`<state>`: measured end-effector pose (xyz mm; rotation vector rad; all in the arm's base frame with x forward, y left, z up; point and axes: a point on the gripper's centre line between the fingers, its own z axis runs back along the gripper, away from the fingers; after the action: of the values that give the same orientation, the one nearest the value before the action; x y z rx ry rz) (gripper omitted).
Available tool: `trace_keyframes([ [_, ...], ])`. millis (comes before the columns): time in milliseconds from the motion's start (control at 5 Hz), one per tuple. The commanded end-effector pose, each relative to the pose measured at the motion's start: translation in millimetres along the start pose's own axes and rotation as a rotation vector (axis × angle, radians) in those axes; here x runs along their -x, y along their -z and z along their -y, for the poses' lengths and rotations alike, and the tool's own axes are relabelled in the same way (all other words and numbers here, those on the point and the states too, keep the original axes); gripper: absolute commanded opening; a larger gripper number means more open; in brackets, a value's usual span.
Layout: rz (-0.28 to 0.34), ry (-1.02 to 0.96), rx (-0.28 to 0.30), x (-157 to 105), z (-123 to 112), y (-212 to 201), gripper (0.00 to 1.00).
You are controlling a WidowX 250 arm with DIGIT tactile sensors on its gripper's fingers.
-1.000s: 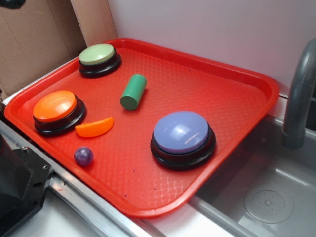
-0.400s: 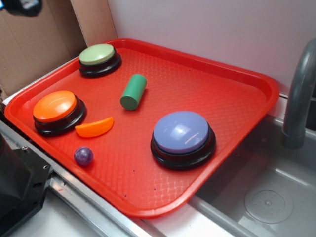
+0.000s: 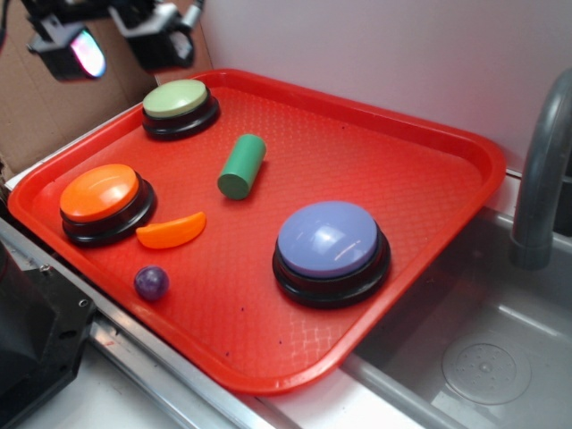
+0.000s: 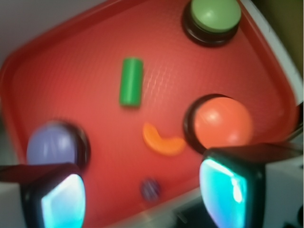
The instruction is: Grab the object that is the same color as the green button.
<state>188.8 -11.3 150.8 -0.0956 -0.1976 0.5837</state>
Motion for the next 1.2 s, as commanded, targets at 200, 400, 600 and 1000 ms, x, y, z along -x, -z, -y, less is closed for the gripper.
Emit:
trace_keyframes([
  [200, 0.12, -0.086, -0.05, -42.9, 27.6, 96.6, 1.0],
  [400, 0.107, -0.107, -0.069, -48.6, 26.0, 117.9, 1.0],
  [600, 0.086, -0.122, -0.078, -55.1, 18.5, 132.8, 1.0],
  [1000, 0.076, -0.158, -0.05, -56.4, 10.8, 136.9, 0.0],
])
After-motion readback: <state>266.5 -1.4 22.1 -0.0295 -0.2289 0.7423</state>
